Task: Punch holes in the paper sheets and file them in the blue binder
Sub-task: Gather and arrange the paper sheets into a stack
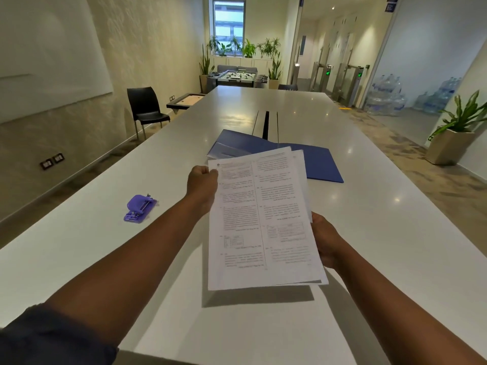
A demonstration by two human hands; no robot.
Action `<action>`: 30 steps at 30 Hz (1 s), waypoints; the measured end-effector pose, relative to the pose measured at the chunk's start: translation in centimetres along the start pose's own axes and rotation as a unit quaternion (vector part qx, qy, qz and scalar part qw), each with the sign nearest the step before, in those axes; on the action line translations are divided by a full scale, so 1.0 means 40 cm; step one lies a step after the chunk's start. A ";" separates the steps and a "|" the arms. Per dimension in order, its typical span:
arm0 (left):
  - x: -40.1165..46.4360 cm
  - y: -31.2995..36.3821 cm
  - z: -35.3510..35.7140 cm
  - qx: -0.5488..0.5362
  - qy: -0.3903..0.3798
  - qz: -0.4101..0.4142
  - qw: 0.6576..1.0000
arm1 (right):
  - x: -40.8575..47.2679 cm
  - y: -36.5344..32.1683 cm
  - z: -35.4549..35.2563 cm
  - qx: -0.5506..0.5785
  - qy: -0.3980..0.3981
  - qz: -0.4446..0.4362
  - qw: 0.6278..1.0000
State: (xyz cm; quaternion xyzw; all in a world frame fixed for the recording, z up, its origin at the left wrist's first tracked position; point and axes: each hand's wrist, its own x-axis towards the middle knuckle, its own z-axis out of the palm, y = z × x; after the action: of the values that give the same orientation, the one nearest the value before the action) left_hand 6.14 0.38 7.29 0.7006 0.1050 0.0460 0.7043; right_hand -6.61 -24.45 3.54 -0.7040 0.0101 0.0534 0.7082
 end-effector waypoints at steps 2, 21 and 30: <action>-0.002 -0.010 0.012 -0.008 -0.017 -0.013 1.000 | 0.002 0.002 0.000 -0.019 0.004 -0.009 1.000; -0.027 0.000 0.034 -0.041 -0.060 -0.008 0.997 | 0.018 -0.007 -0.022 0.079 0.006 0.037 0.996; -0.063 0.055 0.054 -0.039 -0.106 0.064 0.992 | 0.018 -0.033 -0.021 -0.021 0.086 -0.009 0.996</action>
State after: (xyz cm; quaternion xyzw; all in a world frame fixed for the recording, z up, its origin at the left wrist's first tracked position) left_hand 4.34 -2.25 9.68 0.6792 -0.0174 0.0207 0.7334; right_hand -5.75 -25.24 4.77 -0.7208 0.0635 -0.0139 0.6901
